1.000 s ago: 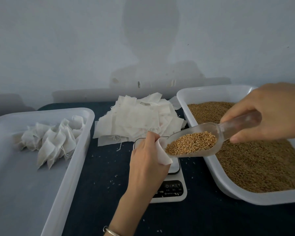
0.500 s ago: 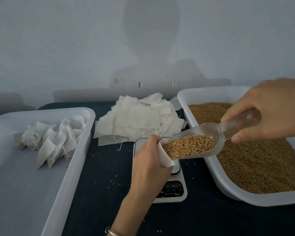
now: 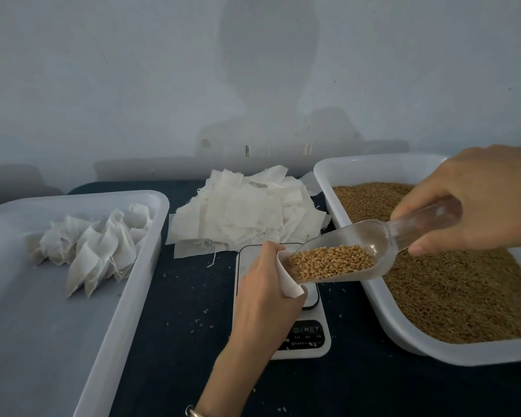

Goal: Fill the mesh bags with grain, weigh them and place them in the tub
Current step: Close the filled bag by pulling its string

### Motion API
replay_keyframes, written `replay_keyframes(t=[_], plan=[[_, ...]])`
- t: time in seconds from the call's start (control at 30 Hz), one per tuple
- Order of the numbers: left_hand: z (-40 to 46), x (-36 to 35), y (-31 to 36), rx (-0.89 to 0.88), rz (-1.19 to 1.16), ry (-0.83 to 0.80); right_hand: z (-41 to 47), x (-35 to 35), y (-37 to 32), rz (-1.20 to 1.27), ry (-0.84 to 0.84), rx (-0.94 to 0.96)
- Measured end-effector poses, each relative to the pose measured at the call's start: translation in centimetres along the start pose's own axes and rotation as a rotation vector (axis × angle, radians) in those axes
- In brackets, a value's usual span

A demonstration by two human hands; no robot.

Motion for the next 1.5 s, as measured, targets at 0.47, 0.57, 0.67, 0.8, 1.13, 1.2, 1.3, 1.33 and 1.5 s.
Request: replay_keyframes(t=[0.47, 0.57, 0.67, 0.8, 1.13, 1.2, 1.3, 1.33, 1.5], plan=[[0.0, -0.3, -0.4, 0.032, -0.052, 0.018, -0.2, -0.2, 0.6, -0.010, 0.021, -0.013], [0.0, -0.3, -0.4, 0.034, -0.054, 0.021, -0.2, -0.2, 0.6, -0.003, 0.029, -0.006], [0.0, -0.3, -0.5, 0.044, -0.068, 0.020, -0.2, -0.2, 0.6, 0.000, 0.029, -0.003], [0.0, -0.3, -0.7, 0.033, -0.075, 0.017, -0.3, -0.2, 0.5, 0.000, 0.036, 0.000], [1.1, 0.3, -0.9, 0.136, -0.331, 0.057, -2.1, -3.1, 0.3, 0.286, 0.058, -0.070], [2.0, 0.9, -1.2, 0.190, -0.464, 0.150, -2.5, -5.1, 0.2, 0.429, 0.090, -0.102], [3.8, 1.7, -1.6, 0.213, -0.627, 0.286, -2.4, -7.6, 0.4, 0.710, 0.215, -0.208], [4.4, 1.7, -1.7, 0.209, -0.649, 0.304, -2.2, -8.3, 0.4, 0.780, 0.273, -0.244], [5.6, 1.0, -2.3, 0.109, -0.471, 0.156, -0.6, -10.7, 0.4, 0.852, 0.554, -0.488]])
Point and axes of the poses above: each hand's wrist, its own z-axis towards the middle knuckle, its own x-axis out of the back of the hand, y = z × x, the point moved 2 cm from there along z, towards the middle knuckle, and after that the axes turned 8 degrees about -z, right-handed, at the moved point
